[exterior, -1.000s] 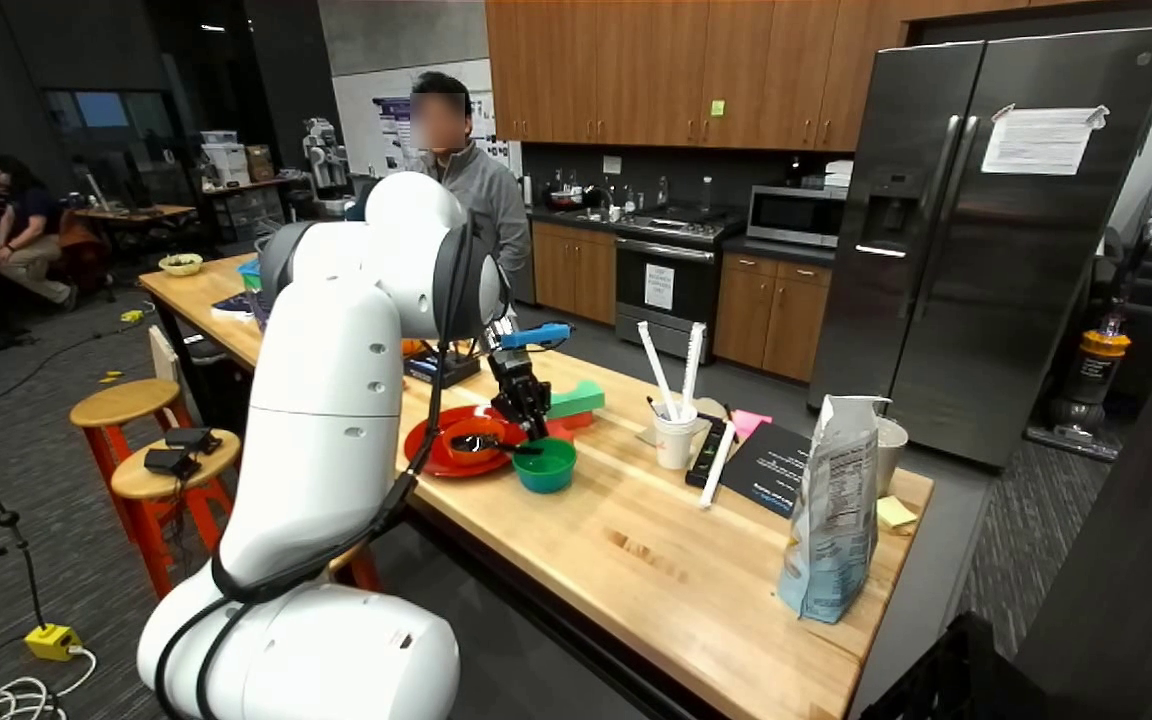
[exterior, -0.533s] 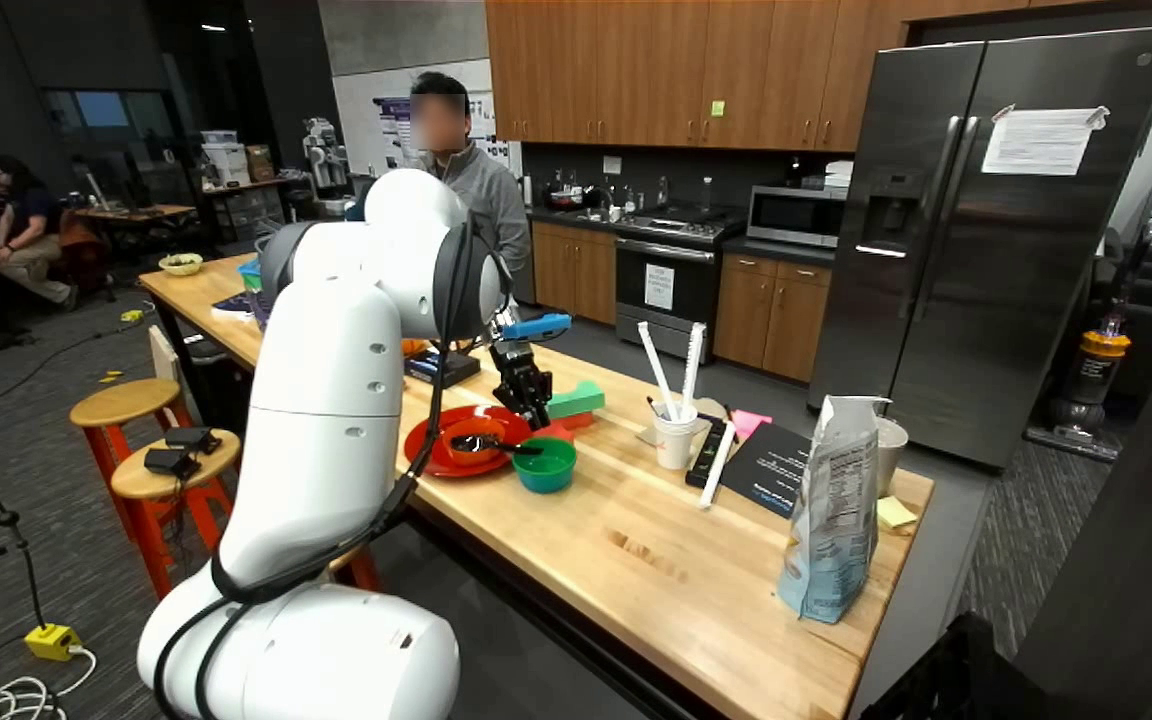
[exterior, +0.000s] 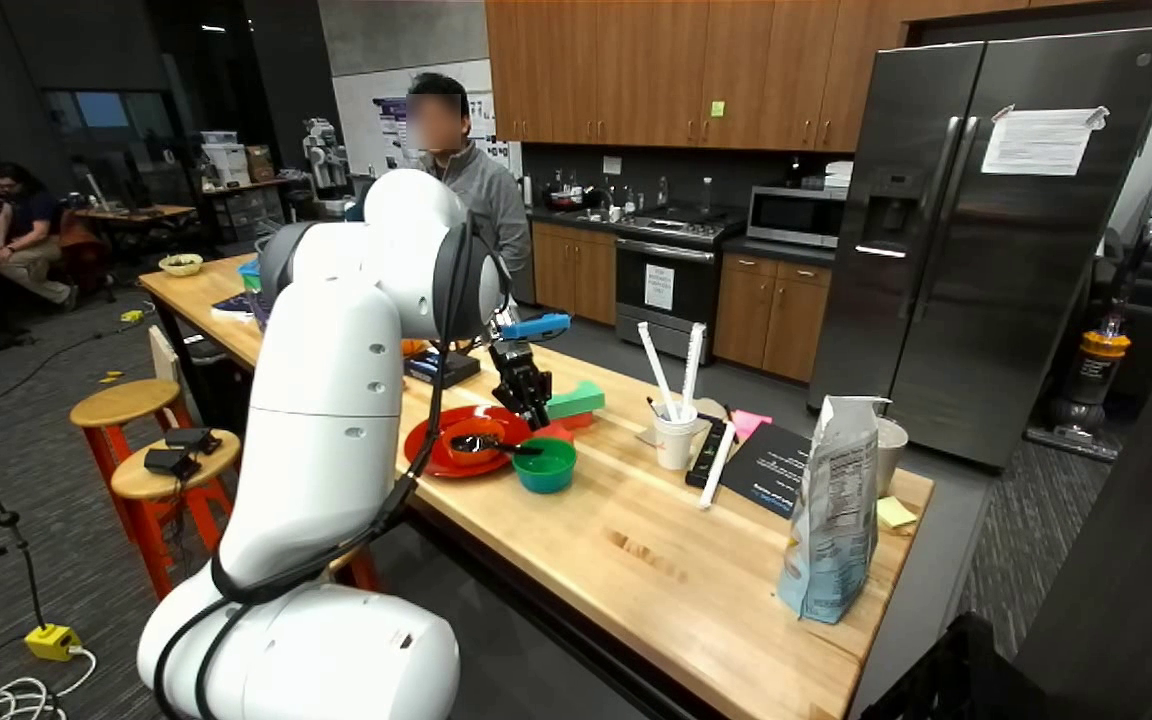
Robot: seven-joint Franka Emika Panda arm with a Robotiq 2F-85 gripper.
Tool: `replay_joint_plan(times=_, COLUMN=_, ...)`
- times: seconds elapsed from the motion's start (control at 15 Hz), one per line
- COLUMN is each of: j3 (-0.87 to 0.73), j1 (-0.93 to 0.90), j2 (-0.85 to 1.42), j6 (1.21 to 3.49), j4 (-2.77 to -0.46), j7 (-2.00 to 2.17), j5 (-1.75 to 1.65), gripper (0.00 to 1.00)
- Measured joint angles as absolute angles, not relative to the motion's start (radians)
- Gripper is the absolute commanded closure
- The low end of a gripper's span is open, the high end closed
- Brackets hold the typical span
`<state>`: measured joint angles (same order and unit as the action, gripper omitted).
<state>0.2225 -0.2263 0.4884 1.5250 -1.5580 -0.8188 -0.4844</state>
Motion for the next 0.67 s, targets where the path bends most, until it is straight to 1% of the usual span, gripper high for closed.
replay_joint_plan(times=0.47, j3=0.226, j1=-0.225, j2=0.488, j6=1.537, j4=-1.558, j7=-0.819, j5=-0.418, gripper=0.94)
replay_joint_plan(times=0.53, j3=0.226, j1=-0.225, j2=0.488, j6=1.54, j4=-1.558, j7=-0.819, j5=-0.396, gripper=0.93)
replay_joint_plan(times=0.67, j3=0.227, j1=-0.224, j2=0.488, j6=1.547, j4=-1.559, j7=-0.819, j5=-0.353, gripper=0.83)
